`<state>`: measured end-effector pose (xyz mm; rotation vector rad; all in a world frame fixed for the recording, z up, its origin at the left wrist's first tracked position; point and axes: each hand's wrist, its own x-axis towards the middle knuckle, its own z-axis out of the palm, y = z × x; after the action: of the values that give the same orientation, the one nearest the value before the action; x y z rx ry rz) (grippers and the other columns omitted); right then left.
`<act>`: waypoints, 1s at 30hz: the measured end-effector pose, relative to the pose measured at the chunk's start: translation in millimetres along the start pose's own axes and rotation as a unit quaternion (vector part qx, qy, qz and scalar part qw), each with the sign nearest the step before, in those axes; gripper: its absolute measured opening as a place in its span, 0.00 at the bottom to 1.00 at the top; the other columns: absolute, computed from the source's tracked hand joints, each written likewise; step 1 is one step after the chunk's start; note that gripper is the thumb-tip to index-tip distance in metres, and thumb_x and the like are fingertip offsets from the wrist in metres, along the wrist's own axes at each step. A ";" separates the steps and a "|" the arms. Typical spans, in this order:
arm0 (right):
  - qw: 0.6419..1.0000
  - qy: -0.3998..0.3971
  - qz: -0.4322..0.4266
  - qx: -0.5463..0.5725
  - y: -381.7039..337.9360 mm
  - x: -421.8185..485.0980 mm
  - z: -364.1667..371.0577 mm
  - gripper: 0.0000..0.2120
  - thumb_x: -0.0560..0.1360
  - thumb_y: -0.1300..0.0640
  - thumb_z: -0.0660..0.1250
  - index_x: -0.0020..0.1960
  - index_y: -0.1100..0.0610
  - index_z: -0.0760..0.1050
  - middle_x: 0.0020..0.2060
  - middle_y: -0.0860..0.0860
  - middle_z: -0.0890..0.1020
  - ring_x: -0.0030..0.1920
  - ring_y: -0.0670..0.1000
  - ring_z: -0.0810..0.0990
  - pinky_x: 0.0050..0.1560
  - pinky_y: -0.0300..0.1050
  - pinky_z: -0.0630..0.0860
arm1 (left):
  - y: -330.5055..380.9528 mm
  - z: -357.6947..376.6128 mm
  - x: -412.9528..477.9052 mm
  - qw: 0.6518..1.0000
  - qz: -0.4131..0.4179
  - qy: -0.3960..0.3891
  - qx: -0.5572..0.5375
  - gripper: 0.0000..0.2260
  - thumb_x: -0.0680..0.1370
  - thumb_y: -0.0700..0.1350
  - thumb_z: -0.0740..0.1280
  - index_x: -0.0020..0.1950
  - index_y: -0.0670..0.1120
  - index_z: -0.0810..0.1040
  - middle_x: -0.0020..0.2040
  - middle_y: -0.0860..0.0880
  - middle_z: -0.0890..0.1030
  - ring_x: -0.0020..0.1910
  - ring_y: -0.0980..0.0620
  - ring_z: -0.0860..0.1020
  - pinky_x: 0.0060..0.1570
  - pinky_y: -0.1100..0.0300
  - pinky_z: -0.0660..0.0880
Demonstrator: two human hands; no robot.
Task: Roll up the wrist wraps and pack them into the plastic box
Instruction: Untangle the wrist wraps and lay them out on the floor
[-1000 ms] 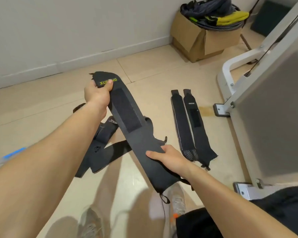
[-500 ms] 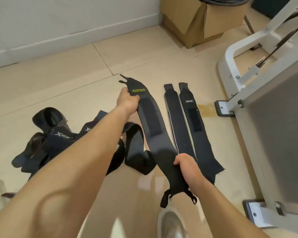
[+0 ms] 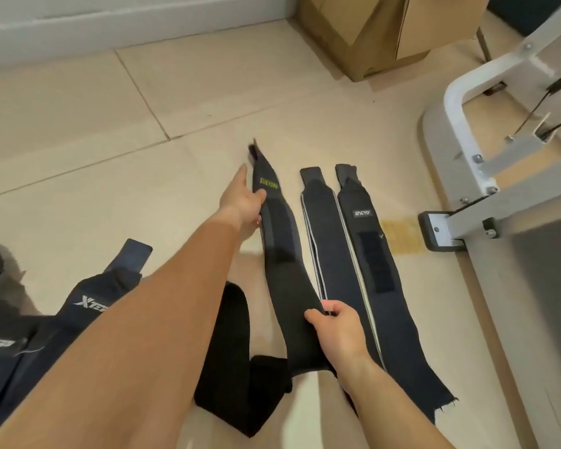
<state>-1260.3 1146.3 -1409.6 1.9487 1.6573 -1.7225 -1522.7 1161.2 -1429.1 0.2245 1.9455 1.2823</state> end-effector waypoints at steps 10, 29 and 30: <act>0.987 -0.063 -0.135 -0.067 13.3 -5.7 -12.5 0.23 0.77 0.68 0.63 0.62 0.43 0.79 0.59 0.41 0.80 0.61 0.45 0.79 0.58 0.47 0.82 | -66.9 18.5 -86.9 0.953 0.059 0.023 0.295 0.14 0.82 0.42 0.63 0.67 0.52 0.70 0.61 0.46 0.75 0.46 0.52 0.76 0.39 0.63 0.69; 0.956 -0.132 -0.098 -0.242 41.8 -39.3 -26.4 0.34 0.77 0.67 0.70 0.79 0.51 0.64 0.73 0.53 0.71 0.70 0.56 0.74 0.66 0.50 0.75 | -142.0 -5.3 -249.4 0.742 0.176 -0.157 0.628 0.30 0.75 0.54 0.72 0.74 0.51 0.66 0.70 0.48 0.71 0.67 0.46 0.71 0.69 0.49 0.68; 0.955 -0.127 -0.100 -0.250 44.5 -39.2 -26.6 0.35 0.77 0.69 0.69 0.79 0.51 0.64 0.73 0.53 0.71 0.69 0.57 0.75 0.64 0.49 0.76 | -143.3 -6.8 -249.8 0.745 0.179 -0.154 0.624 0.29 0.75 0.53 0.72 0.74 0.52 0.66 0.70 0.48 0.71 0.68 0.46 0.71 0.68 0.49 0.68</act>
<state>-1202.8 1119.2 -1395.9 1.3181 1.9919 -1.3486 -1320.3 956.3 -1421.6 1.4174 2.1882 -0.1241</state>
